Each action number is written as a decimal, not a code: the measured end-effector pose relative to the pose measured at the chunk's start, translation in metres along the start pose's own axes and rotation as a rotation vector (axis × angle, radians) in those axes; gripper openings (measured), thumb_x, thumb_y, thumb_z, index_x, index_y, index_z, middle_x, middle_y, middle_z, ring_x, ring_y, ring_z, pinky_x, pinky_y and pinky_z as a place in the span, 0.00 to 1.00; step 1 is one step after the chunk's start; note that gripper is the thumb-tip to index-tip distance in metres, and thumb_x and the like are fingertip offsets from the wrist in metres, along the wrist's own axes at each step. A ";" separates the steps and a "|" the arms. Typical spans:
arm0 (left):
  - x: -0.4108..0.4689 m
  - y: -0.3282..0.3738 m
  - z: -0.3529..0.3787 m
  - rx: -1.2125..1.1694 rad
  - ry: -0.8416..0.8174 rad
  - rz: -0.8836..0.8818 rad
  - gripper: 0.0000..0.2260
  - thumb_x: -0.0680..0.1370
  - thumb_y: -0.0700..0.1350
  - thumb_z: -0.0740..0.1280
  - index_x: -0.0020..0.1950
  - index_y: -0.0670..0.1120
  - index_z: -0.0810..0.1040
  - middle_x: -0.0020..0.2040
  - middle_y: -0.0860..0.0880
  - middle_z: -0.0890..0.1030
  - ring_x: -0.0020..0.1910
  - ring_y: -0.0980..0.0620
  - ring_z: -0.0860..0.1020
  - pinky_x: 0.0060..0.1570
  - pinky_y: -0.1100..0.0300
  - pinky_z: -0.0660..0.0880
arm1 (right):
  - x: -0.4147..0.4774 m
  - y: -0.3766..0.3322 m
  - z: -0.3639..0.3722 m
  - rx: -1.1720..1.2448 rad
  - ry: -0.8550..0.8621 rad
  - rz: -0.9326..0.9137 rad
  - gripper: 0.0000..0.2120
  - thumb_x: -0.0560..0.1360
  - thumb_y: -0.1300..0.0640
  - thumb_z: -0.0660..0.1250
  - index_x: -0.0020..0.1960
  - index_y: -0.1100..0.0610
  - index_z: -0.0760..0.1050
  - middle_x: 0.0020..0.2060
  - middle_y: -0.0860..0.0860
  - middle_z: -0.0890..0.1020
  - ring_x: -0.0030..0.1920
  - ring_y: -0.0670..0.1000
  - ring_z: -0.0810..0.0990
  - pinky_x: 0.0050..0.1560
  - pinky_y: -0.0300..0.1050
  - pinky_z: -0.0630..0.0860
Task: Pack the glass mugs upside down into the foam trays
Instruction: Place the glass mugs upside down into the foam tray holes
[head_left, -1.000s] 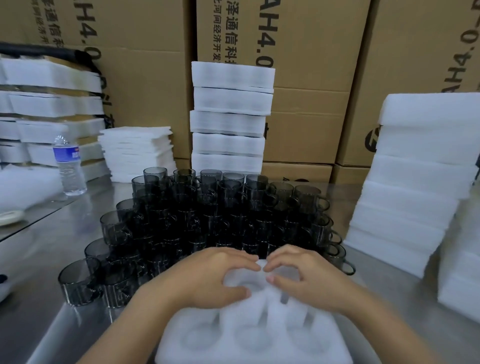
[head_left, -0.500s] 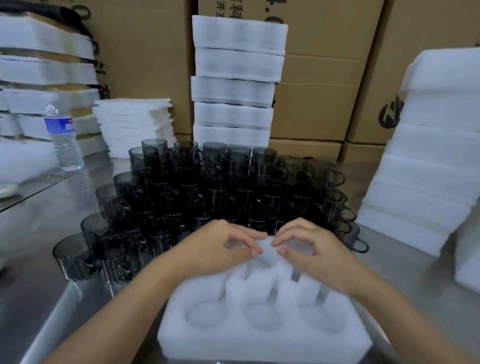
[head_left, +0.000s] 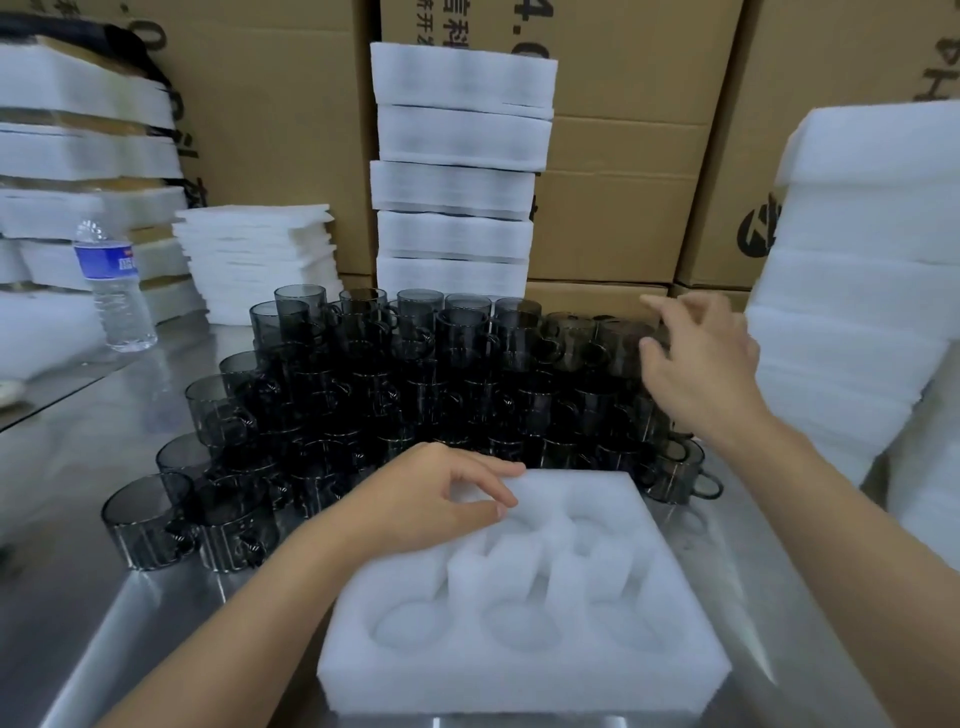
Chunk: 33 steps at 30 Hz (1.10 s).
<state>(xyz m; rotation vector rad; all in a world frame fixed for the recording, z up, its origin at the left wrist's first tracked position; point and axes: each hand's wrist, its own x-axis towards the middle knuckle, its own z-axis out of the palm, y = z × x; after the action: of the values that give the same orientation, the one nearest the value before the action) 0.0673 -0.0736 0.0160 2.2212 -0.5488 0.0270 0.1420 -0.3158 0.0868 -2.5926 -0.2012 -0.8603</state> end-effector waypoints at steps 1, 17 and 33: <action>0.000 0.000 0.000 0.000 0.000 0.001 0.10 0.75 0.45 0.71 0.42 0.61 0.84 0.54 0.74 0.76 0.59 0.72 0.73 0.66 0.64 0.68 | 0.006 0.002 0.002 -0.085 -0.087 0.041 0.22 0.79 0.54 0.57 0.72 0.47 0.64 0.69 0.56 0.64 0.67 0.59 0.62 0.69 0.53 0.54; -0.002 0.004 0.000 0.018 0.020 0.003 0.09 0.76 0.43 0.69 0.44 0.59 0.84 0.52 0.72 0.77 0.58 0.72 0.73 0.64 0.67 0.69 | -0.010 -0.005 -0.005 0.206 0.236 0.003 0.06 0.78 0.52 0.62 0.54 0.51 0.72 0.52 0.54 0.77 0.53 0.52 0.76 0.59 0.53 0.69; 0.005 0.003 -0.011 -0.686 0.348 -0.088 0.20 0.61 0.59 0.73 0.52 0.55 0.82 0.48 0.48 0.85 0.43 0.46 0.84 0.38 0.64 0.78 | -0.086 -0.044 0.032 0.584 -0.201 -0.287 0.13 0.71 0.56 0.73 0.48 0.41 0.74 0.52 0.40 0.73 0.54 0.37 0.72 0.52 0.26 0.65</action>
<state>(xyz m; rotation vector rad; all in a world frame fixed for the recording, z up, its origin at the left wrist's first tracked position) 0.0720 -0.0689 0.0266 1.5212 -0.2160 0.1533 0.0796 -0.2630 0.0261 -2.1137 -0.7730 -0.5205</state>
